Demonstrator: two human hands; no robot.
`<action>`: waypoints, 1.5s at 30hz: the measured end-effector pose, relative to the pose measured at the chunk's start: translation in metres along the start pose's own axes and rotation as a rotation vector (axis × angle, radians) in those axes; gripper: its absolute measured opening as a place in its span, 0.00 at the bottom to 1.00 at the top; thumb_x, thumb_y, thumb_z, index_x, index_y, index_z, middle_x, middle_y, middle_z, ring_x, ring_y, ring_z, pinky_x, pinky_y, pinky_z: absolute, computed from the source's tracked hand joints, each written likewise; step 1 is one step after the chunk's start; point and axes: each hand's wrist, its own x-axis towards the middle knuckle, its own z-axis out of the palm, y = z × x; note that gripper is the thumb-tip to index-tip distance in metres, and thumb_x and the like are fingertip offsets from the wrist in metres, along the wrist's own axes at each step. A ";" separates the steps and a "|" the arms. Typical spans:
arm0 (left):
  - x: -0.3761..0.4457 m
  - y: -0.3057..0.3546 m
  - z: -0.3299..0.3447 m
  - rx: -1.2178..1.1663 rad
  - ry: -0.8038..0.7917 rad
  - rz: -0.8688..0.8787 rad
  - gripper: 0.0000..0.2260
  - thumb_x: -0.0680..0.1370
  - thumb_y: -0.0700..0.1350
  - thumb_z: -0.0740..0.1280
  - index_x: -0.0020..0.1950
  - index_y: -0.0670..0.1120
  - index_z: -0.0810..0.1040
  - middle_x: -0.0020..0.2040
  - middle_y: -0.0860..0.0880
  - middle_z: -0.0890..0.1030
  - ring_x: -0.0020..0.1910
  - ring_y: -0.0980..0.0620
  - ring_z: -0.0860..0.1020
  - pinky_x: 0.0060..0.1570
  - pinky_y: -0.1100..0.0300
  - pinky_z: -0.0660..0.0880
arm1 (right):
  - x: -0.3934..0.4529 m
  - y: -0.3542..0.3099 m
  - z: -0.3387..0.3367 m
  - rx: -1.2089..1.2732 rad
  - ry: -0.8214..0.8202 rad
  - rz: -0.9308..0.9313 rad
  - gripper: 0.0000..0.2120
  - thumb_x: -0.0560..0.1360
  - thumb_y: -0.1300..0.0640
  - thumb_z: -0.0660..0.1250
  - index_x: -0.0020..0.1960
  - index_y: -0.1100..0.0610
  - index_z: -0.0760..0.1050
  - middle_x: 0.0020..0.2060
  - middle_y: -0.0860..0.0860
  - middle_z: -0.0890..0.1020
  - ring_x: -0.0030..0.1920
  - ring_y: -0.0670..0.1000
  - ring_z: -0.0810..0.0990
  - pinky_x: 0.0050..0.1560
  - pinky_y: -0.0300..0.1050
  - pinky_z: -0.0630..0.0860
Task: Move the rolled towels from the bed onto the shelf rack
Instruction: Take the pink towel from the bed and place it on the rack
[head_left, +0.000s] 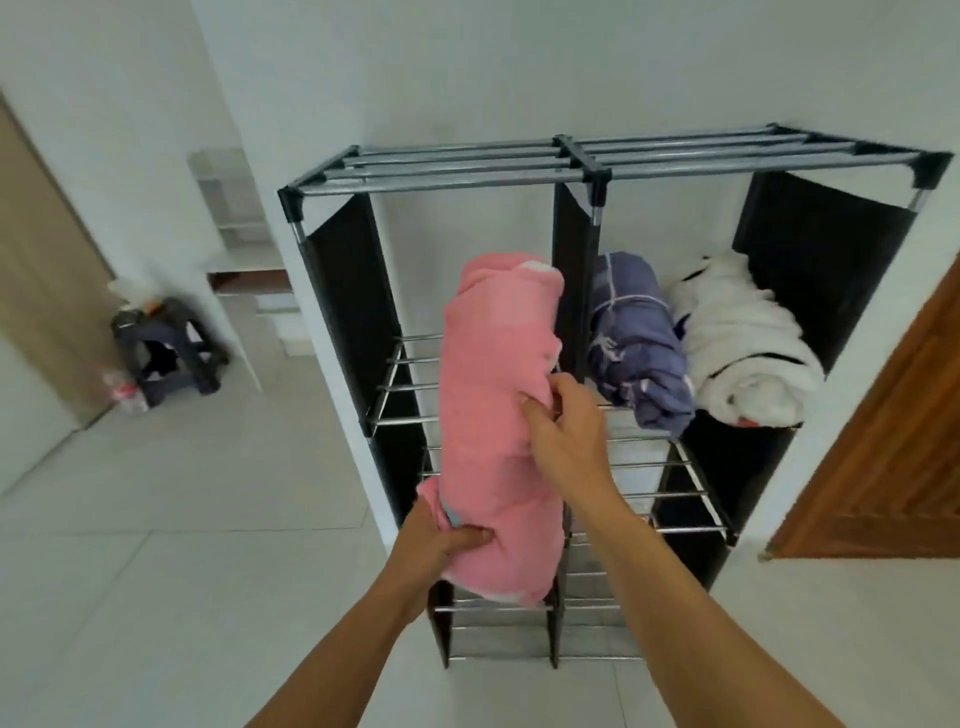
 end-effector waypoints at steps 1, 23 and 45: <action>0.008 0.003 -0.003 -0.009 0.008 0.001 0.36 0.57 0.44 0.78 0.63 0.51 0.71 0.56 0.48 0.83 0.55 0.48 0.82 0.47 0.53 0.79 | 0.015 0.002 0.008 0.008 -0.025 0.015 0.07 0.75 0.57 0.66 0.51 0.58 0.75 0.45 0.54 0.76 0.46 0.53 0.74 0.45 0.41 0.68; 0.159 0.131 -0.046 0.409 0.039 -0.071 0.27 0.74 0.60 0.68 0.66 0.44 0.72 0.61 0.44 0.78 0.52 0.47 0.79 0.41 0.55 0.79 | 0.077 0.042 0.030 -0.145 -0.207 0.431 0.42 0.69 0.36 0.68 0.75 0.53 0.57 0.68 0.55 0.73 0.66 0.56 0.74 0.66 0.49 0.70; 0.285 0.111 0.012 -0.034 -0.075 -0.014 0.50 0.54 0.66 0.76 0.70 0.45 0.67 0.64 0.45 0.78 0.58 0.44 0.80 0.58 0.44 0.78 | 0.131 0.031 0.059 -0.709 -0.170 0.207 0.31 0.77 0.52 0.58 0.76 0.54 0.51 0.71 0.57 0.62 0.67 0.62 0.66 0.67 0.57 0.67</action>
